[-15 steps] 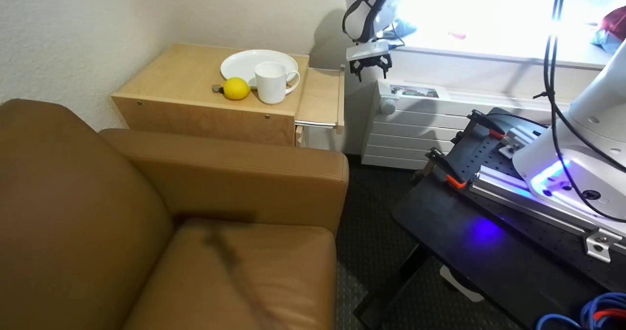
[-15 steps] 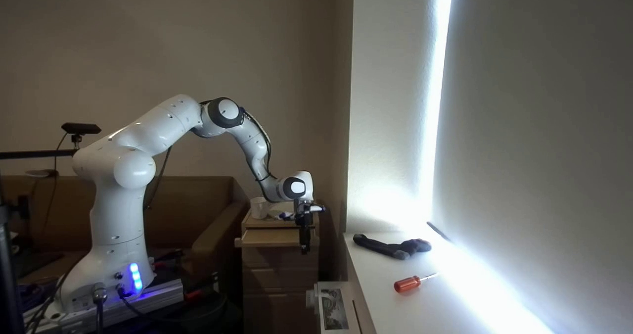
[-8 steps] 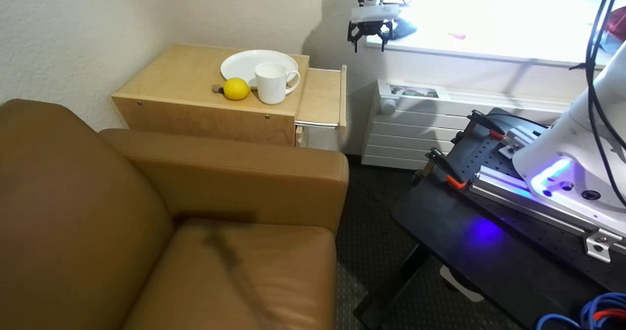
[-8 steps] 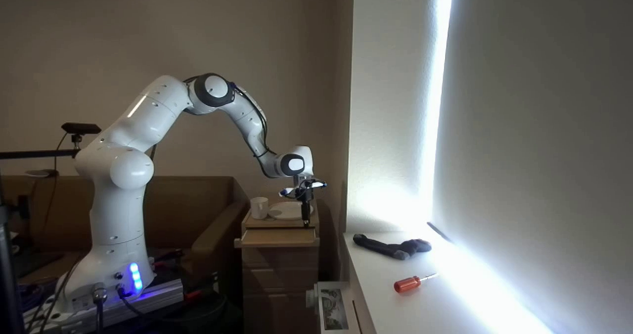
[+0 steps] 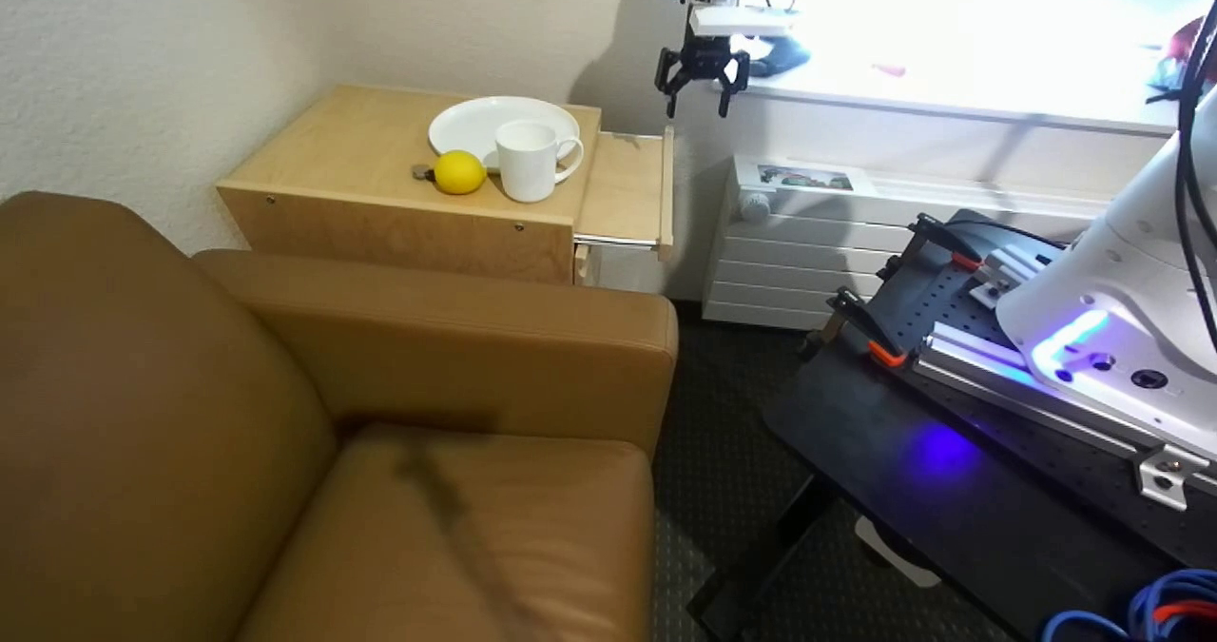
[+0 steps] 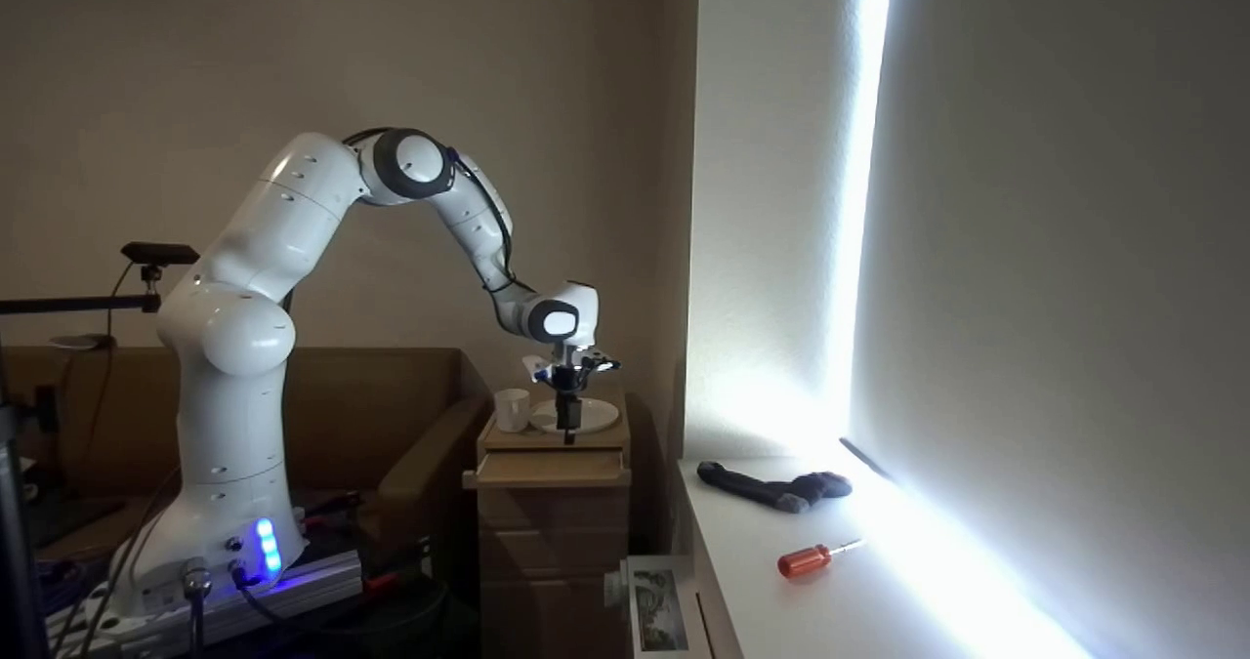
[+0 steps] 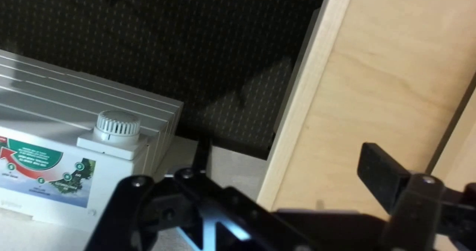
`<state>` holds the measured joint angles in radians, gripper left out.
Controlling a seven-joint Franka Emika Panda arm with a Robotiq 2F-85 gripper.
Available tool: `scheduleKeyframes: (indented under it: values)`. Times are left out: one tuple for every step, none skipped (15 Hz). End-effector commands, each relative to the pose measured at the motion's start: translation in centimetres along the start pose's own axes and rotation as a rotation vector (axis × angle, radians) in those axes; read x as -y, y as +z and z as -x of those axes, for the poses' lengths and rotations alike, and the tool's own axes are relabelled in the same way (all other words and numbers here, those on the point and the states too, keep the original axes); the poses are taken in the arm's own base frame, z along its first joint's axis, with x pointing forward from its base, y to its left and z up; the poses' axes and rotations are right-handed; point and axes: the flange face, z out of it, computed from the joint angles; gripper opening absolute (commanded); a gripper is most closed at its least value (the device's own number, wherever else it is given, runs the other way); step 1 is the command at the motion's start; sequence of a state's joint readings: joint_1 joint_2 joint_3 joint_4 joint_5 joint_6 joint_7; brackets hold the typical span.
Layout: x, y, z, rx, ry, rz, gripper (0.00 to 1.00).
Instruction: Open the top flat drawer
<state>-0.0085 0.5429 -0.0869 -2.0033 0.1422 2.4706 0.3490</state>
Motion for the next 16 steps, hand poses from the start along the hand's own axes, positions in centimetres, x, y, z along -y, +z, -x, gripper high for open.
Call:
scheduleKeyframes:
  values:
    - [0.2,0.1,0.2,0.008,-0.015,-0.003,1.00]
    - [0.3,0.2,0.3,0.010,-0.022,-0.003,1.00]
    - [0.3,0.2,0.3,0.011,-0.024,-0.003,1.00]
    - [0.2,0.2,0.3,0.011,-0.025,-0.003,1.00]
    - [0.9,1.3,0.1,0.002,-0.020,0.015,1.00]
    - [1.8,2.5,0.3,0.001,-0.024,0.030,1.00]
    - [3.0,3.6,0.9,0.002,-0.027,0.038,1.00]
    - [4.2,4.8,1.5,0.010,-0.033,0.052,1.00]
    - [5.2,5.8,2.0,0.015,-0.032,0.065,1.00]
    - [6.2,6.9,2.5,0.020,-0.036,0.073,1.00]
    - [7.1,8.0,2.8,0.028,-0.030,0.089,1.00]
    - [7.6,8.8,2.9,0.029,-0.008,0.114,1.00]
    - [8.1,9.6,3.0,0.033,-0.005,0.125,1.00]
    - [8.0,10.2,2.8,0.035,0.006,0.144,1.00]
    - [8.1,9.3,3.9,0.043,-0.010,0.112,1.00]
    - [8.3,10.0,3.7,0.040,-0.004,0.124,1.00]
